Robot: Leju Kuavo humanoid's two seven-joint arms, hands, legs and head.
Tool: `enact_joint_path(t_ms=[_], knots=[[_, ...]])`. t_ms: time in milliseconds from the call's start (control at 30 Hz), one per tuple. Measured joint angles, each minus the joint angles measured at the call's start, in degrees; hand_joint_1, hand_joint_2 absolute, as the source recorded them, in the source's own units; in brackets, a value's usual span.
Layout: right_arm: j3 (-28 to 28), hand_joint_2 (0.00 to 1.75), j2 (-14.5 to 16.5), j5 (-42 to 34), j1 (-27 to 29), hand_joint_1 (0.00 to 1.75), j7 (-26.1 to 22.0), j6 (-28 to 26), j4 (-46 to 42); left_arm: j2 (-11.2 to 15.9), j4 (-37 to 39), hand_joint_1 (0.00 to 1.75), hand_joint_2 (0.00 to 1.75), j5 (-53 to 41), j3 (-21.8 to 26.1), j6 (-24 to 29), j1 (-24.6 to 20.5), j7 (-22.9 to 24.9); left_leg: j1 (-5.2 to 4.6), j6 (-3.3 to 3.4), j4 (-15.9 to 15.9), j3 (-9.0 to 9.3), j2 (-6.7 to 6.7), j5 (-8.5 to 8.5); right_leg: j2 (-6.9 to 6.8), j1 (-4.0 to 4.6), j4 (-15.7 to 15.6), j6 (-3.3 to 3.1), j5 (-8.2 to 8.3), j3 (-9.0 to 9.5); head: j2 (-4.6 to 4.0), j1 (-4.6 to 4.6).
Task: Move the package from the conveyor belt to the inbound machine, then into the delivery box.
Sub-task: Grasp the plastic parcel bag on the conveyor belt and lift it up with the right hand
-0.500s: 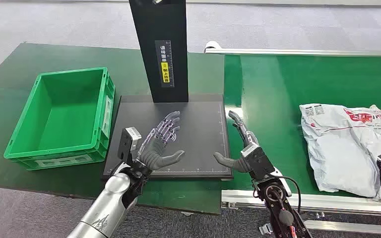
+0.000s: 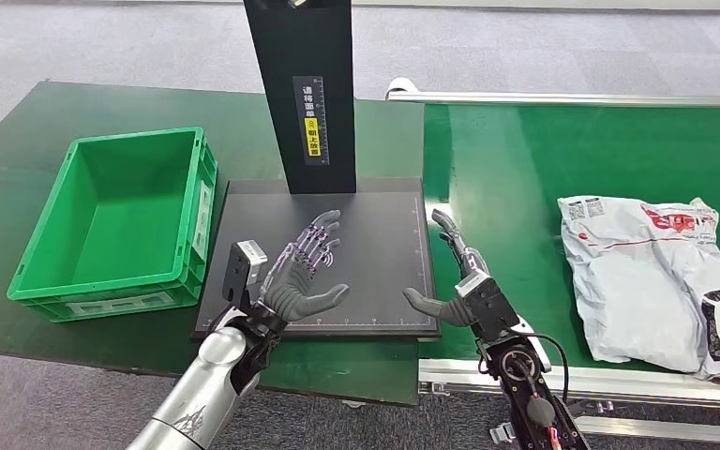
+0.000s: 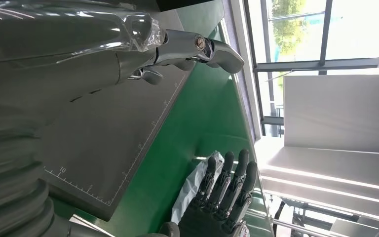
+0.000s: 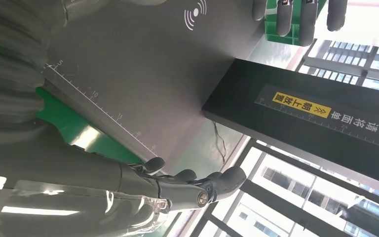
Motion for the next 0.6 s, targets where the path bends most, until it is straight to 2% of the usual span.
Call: enact_joint_path(t_ms=[367,600], knots=[[-3.02,1.75,-1.71,8.26,0.04,0.0,4.21,-9.04,-0.72,0.24,-0.05,0.0,1.75,0.0,0.0,0.62,0.06,0.0,0.0,0.0,0.01,0.0,-0.01,0.0,0.0,-0.01,0.0,0.0,0.0,0.0,0.01,0.01],[-9.92,1.75,-4.65,16.03,0.17,0.0,9.51,-19.46,-0.58,0.75,-1.11,0.0,1.75,-0.07,0.33,1.93,1.2,0.01,-0.01,0.01,0.01,-0.01,-0.03,-0.01,-0.01,-0.01,0.0,0.0,0.0,0.01,0.01,-0.01]])
